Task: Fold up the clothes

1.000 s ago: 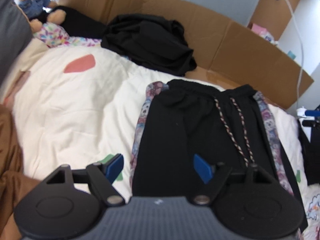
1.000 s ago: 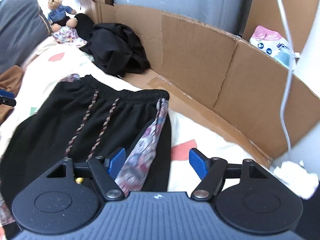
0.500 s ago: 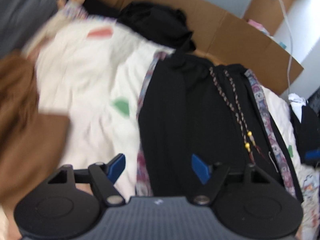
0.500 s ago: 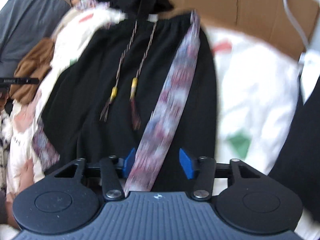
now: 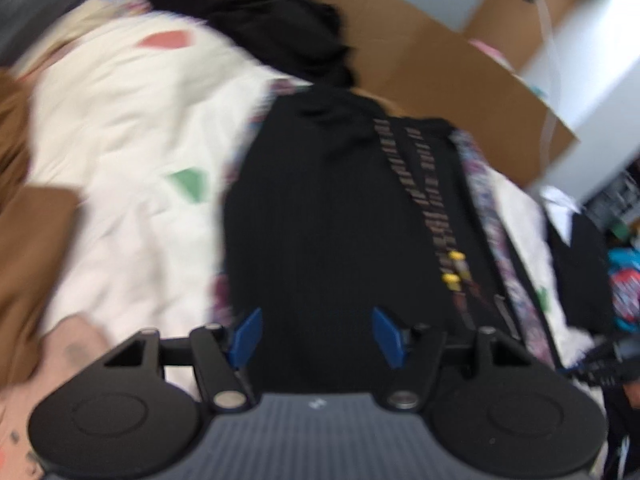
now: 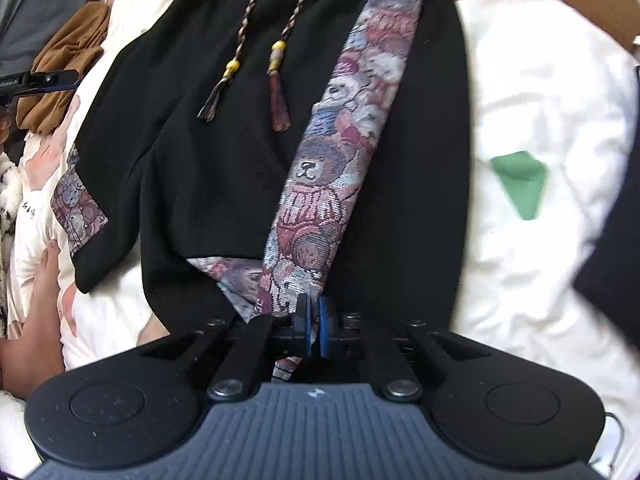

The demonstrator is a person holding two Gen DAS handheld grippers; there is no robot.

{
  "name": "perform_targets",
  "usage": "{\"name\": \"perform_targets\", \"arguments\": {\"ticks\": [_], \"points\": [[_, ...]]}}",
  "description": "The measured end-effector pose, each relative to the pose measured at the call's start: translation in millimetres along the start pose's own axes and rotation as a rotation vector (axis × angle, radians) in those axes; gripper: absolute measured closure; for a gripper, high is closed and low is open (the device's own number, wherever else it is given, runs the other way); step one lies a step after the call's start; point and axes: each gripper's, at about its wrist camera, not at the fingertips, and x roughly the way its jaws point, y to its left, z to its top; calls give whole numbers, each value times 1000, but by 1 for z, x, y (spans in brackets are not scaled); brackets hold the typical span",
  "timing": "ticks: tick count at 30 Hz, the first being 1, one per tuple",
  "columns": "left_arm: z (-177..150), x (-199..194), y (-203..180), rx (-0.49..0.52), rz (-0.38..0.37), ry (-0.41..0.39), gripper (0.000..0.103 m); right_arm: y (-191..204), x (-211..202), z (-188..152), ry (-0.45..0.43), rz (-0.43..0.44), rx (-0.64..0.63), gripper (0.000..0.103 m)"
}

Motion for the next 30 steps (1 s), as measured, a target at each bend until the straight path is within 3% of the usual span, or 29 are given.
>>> {"name": "perform_targets", "arguments": {"ticks": [5, 10, 14, 19, 21, 24, 26, 29, 30], "points": [[-1, 31, -65, 177, -175, 95, 38, -28, -26, -9, -41, -96, 22, 99], [-26, 78, -135, 300, -335, 241, 38, -73, -51, -26, -105, -245, 106, 99], [-55, 102, -187, 441, -435, 325, 38, -94, -55, -41, -117, -275, 157, 99], [-78, 117, -213, 527, -445, 383, 38, -103, -46, -54, -109, -278, 188, 99], [-85, 125, -218, 560, -398, 380, 39, -103, -43, -53, -105, -269, 191, 98], [-90, 139, -219, 527, -332, 403, 40, -105, -46, -53, -130, -230, 200, 96], [-95, 140, -217, 525, -309, 422, 45, -104, -51, -54, -157, -204, 191, 94], [-105, 145, -221, 556, -270, 455, 66, -98, -64, -52, -220, -172, 167, 91], [-108, 144, -221, 567, -253, 451, 77, -96, -68, -51, -239, -158, 155, 91]]}}
